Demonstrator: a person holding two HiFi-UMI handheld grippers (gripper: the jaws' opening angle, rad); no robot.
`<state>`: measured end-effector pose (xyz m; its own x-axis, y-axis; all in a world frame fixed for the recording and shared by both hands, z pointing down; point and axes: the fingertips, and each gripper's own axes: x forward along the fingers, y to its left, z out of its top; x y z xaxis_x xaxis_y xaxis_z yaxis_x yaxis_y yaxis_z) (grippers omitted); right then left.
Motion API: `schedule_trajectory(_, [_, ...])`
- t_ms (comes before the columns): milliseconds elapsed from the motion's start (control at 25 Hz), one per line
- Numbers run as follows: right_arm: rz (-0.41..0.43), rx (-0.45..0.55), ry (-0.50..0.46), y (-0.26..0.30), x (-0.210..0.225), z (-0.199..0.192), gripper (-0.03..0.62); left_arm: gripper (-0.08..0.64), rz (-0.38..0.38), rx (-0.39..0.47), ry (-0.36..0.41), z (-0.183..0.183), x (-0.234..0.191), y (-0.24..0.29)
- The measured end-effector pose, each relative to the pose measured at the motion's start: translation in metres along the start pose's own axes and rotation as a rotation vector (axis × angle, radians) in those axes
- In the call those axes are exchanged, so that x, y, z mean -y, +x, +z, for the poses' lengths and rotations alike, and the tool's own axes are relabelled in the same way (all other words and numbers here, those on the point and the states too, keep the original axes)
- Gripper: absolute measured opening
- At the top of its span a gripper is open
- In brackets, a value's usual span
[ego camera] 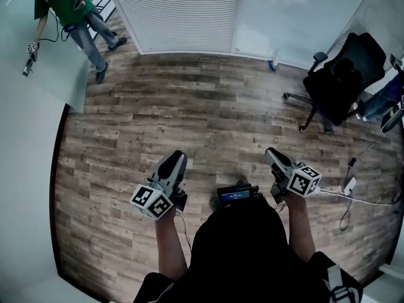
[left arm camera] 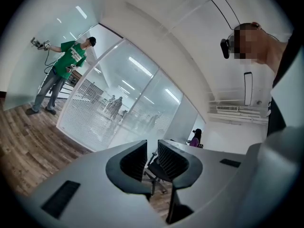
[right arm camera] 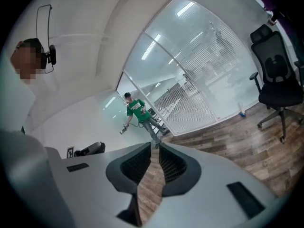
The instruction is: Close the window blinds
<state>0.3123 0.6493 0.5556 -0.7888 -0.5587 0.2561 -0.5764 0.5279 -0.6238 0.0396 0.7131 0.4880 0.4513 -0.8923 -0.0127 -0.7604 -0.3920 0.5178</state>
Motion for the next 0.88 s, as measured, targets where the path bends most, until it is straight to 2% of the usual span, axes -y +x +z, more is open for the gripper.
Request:
schedule_trajectory(160, [0.038,-0.024,-0.005,0.036,0.006,0.004,0.044,0.081,0.038,0.010,-0.005,-0.001,-0.025,0.003])
schedule_trajectory(360, [0.076,-0.059,0.021,0.085,0.035,0.012,0.044,0.081,0.121,0.000,0.001,0.008,-0.056,0.020])
schedule_trajectory(680, [0.140,-0.043,0.008,0.163,0.080,0.095,0.046,0.081,0.163,0.015,0.065,0.057,-0.087,0.104])
schedule_trajectory(880, [0.135,-0.041,0.008,0.180,0.115,0.128,0.046,0.081,0.142,-0.007,0.081,0.057,-0.096,0.154])
